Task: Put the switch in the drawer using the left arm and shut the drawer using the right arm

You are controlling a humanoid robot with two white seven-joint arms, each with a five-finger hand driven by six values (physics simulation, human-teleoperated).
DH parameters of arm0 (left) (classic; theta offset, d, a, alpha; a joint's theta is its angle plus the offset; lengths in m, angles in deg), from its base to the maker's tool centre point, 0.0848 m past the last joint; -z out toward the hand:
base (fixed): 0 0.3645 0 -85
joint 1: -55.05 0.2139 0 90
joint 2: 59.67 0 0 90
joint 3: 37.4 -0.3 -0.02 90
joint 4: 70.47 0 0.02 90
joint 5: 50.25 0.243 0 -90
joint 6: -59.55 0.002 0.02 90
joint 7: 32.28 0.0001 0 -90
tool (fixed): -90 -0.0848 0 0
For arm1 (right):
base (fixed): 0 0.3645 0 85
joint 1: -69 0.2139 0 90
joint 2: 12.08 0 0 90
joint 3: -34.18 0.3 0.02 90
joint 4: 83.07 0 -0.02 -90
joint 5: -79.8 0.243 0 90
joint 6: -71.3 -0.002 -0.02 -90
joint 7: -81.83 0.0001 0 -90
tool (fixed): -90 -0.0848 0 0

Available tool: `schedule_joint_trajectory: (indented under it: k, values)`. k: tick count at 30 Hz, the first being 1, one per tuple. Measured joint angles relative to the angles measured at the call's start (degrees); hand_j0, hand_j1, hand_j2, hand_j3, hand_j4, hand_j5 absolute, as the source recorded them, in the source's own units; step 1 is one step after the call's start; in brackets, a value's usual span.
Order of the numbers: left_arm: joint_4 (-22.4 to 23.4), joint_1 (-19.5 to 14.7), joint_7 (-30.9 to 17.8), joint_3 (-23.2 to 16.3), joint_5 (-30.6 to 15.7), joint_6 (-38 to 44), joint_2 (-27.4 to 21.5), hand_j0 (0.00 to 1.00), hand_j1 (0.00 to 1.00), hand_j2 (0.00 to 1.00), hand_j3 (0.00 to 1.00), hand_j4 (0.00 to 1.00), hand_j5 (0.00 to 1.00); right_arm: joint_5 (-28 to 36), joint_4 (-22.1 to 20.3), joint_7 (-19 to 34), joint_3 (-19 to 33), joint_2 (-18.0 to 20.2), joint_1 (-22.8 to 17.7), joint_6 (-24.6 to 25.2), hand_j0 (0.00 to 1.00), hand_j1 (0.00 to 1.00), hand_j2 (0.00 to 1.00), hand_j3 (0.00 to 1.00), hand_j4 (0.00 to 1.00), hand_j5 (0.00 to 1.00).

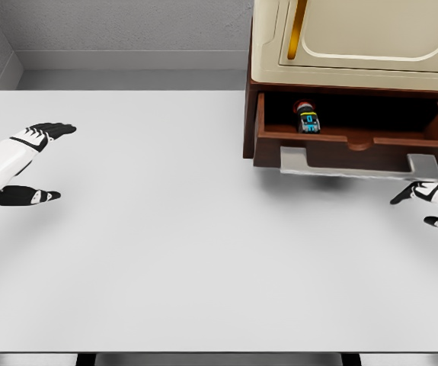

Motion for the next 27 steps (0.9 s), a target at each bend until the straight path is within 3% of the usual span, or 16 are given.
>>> schedule_joint_trajectory:
  k: [3,6,16,19,27]
  values:
    - [0.0,0.0,0.0,0.1,0.0,0.0,0.0,1.00,1.00,1.00,1.00,1.00,1.00,-4.7,0.7,0.7,-1.7,-0.1,3.9,-0.4,0.75,0.75,0.75,0.75,0.75,0.75]
    - [-0.1,0.0,0.0,0.1,-0.1,0.0,0.1,1.00,1.00,1.00,1.00,1.00,1.00,-3.8,1.1,0.2,-2.9,-0.1,4.7,0.1,0.77,0.77,0.77,0.77,0.77,0.77]
    - [-1.0,0.1,0.0,0.1,0.0,0.0,0.6,1.00,1.00,1.00,1.00,1.00,1.00,0.8,1.1,-2.5,-4.9,0.7,2.7,1.1,0.74,0.74,0.74,0.74,0.74,0.74]
    - [-1.0,0.1,0.0,0.0,0.0,0.0,0.7,1.00,1.00,1.00,1.00,1.00,1.00,-0.2,0.6,-4.5,-6.0,0.6,1.9,0.6,0.69,0.69,0.69,0.69,0.69,0.69]
    - [-1.1,0.1,0.0,-0.1,0.0,0.0,0.7,1.00,1.00,1.00,1.00,1.00,1.00,-0.9,2.7,-8.3,-6.6,1.5,0.5,0.4,0.70,0.70,0.70,0.70,0.70,0.70]
